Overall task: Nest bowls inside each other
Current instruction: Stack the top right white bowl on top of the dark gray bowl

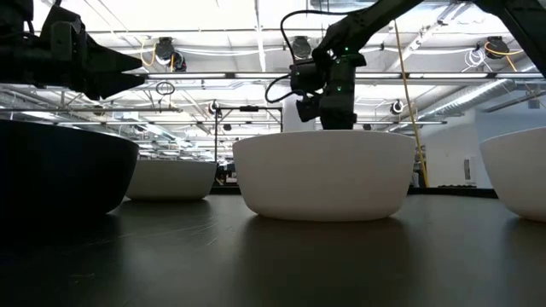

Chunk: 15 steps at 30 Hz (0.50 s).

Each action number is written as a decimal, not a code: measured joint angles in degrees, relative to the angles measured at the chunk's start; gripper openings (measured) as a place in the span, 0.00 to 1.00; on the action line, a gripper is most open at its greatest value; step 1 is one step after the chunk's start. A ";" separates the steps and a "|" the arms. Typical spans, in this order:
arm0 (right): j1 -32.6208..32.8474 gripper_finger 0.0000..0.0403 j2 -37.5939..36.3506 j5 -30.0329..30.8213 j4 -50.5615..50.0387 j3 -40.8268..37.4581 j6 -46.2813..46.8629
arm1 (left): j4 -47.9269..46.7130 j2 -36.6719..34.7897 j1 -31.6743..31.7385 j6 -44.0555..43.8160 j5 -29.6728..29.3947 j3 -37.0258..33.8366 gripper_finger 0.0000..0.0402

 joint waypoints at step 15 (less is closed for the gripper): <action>1.16 0.00 -0.02 5.09 1.44 0.00 2.84 | -0.11 0.02 0.00 -0.02 0.00 0.00 0.98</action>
